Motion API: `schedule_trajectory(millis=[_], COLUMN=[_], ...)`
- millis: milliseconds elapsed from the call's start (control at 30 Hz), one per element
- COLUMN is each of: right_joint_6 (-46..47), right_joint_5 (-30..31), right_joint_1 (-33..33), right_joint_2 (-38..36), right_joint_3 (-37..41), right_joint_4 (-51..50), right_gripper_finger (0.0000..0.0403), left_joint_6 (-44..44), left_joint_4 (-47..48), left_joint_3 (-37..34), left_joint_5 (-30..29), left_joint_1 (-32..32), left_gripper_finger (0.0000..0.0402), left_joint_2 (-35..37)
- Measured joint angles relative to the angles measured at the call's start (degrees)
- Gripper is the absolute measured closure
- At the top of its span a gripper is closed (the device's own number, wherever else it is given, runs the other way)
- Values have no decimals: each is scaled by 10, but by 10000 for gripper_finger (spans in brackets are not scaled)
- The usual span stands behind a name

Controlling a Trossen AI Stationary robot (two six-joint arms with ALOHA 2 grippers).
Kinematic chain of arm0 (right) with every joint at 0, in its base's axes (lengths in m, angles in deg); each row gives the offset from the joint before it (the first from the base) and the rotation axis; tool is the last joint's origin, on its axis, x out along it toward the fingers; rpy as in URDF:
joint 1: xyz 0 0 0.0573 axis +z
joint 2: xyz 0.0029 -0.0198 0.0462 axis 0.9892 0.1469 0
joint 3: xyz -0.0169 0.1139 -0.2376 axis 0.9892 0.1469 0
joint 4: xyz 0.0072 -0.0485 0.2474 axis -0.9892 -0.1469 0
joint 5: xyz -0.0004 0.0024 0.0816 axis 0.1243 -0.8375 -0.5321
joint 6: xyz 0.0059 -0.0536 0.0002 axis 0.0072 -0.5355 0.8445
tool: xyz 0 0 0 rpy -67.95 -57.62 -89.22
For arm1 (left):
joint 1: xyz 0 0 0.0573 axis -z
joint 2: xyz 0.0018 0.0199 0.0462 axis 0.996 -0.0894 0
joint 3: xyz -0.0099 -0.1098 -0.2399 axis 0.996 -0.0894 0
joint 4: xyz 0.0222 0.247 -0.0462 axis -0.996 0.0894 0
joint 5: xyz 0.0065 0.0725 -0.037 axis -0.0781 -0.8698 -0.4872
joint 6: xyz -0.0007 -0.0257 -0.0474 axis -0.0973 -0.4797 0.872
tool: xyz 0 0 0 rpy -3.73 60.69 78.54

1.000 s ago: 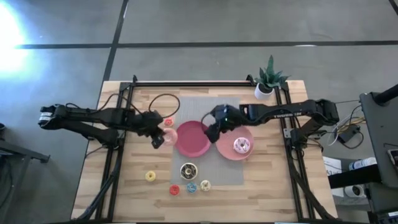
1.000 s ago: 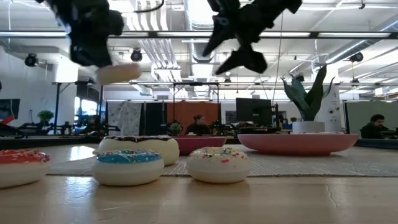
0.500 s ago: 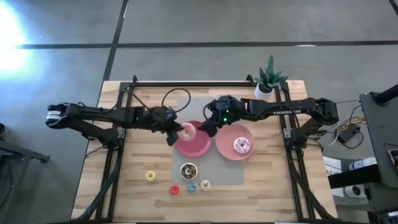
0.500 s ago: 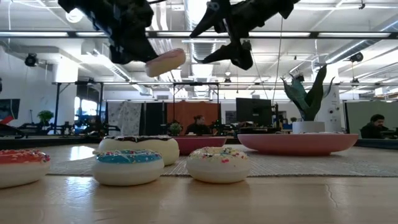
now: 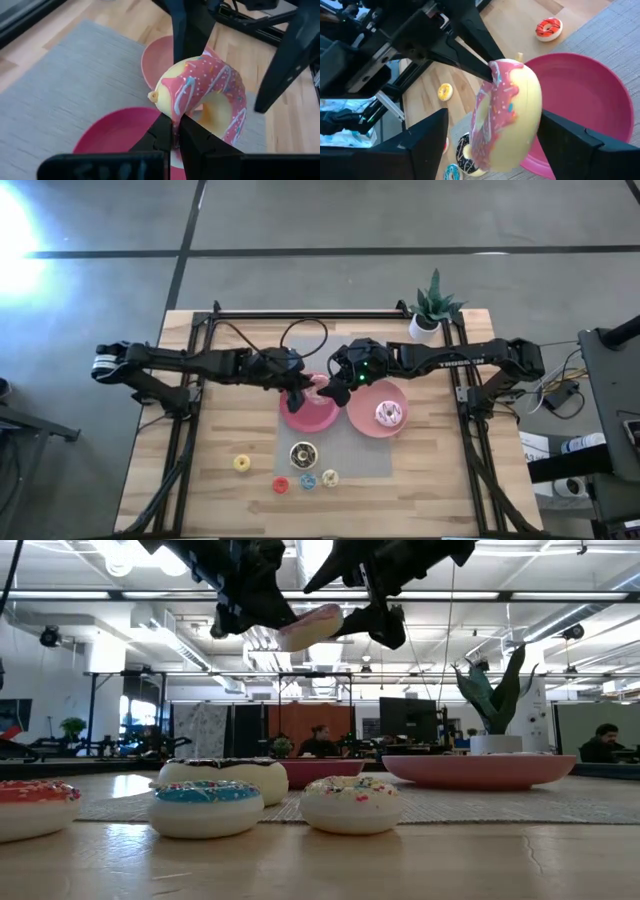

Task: Pick & Place donuts
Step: Put the large pink doughnut on the light pink plate

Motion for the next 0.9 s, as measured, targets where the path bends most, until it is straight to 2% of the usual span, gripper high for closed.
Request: schedule_trajectory(millis=[133,233,367,467,533,633,733,800,900], right_joint_6=[0,0,-4,-5,-4,18,38,47,56], right_joint_5=[0,1,17,36,47,56,78,77,53], right_joint_1=[0,0,0,0,-2,-10,-20,-30,-50], right_joint_2=[0,0,0,0,0,-3,-5,-5,-6], right_joint_3=[5,11,17,17,17,17,18,19,36], right_joint_4=[-17,-21,-21,-23,-30,-77,-163,-219,-265], right_gripper_finger=[152,192,277,347,379,381,380,380,380], left_joint_6=[-1,0,9,16,22,29,30,31,32], left_joint_4=[3,4,2,1,8,56,114,156,191], left_joint_3=[5,2,2,2,2,1,1,1,0], left_joint_5=[0,-1,1,1,1,-7,-53,-79,-88], left_joint_1=[0,0,0,0,0,1,1,1,1], left_gripper_finger=[401,401,393,365,339,296,259,243,231], left_joint_2=[-1,1,1,-2,-2,-1,4,12,20])
